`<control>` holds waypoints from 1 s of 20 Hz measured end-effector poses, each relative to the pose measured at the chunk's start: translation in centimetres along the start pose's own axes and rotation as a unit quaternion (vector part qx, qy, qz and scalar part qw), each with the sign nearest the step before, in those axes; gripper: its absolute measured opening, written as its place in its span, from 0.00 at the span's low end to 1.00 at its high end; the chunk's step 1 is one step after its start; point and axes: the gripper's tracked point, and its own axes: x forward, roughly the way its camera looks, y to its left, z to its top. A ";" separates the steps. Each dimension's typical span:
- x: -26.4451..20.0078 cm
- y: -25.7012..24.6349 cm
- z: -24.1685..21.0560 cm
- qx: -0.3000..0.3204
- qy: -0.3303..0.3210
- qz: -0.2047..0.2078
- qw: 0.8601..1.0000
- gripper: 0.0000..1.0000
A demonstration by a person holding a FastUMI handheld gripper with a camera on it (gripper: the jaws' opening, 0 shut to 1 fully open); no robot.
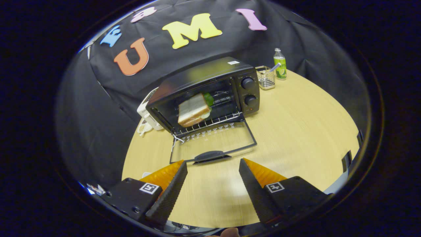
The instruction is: Open the toaster oven, put the food inside, and close the toaster oven door.
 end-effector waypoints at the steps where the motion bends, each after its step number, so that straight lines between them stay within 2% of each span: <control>1: 0.1 -0.3 -0.5 -0.014 -0.001 -0.004 1.000 1.00; 7: 1.9 -1.1 -2.6 -0.074 -0.002 -0.026 0.997 1.00; 16: 10.6 -0.9 -5.0 -0.127 0.032 -0.061 0.989 1.00; 20: 12.7 -0.9 -5.6 -0.141 0.042 -0.067 0.987 1.00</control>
